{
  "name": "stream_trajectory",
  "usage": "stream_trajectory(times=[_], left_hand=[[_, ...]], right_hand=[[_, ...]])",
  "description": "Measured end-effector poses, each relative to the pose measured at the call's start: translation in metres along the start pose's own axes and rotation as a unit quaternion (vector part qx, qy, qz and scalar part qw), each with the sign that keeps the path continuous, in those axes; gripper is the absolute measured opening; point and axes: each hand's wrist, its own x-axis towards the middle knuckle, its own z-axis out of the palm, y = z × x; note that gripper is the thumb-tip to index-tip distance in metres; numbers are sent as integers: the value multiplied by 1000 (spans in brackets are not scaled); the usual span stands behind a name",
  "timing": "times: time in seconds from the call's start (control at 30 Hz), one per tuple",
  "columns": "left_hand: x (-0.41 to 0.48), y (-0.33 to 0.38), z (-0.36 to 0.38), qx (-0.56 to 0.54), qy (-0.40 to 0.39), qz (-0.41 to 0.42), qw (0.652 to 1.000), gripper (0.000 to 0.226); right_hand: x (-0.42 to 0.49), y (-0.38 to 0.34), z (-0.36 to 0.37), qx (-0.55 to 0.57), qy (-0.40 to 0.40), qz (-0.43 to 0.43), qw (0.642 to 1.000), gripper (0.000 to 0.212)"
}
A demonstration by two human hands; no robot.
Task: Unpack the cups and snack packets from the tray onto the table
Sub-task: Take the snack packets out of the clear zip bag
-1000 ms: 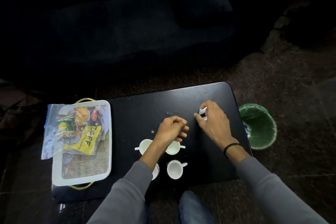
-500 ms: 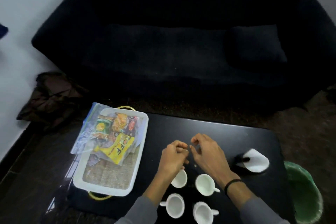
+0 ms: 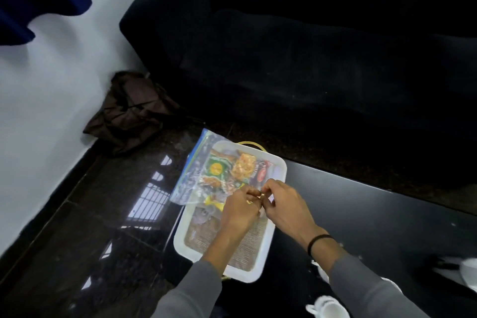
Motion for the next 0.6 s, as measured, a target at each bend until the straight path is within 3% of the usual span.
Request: stream_trajectory(times=[0.1, 0.27, 0.43, 0.6], left_hand=[[25, -19, -33, 91, 32, 21, 995, 18], [62, -53, -85, 274, 141, 37, 951, 43], [100, -84, -127, 308, 60, -52, 948, 69], [125, -96, -144, 235, 22, -122, 964, 78]], right_hand=[[24, -22, 23, -10, -23, -5, 1000, 10], [52, -47, 55, -4, -43, 10, 999, 6], [68, -55, 71, 22, -42, 34, 998, 4], [75, -62, 70, 47, -43, 52, 997, 6]])
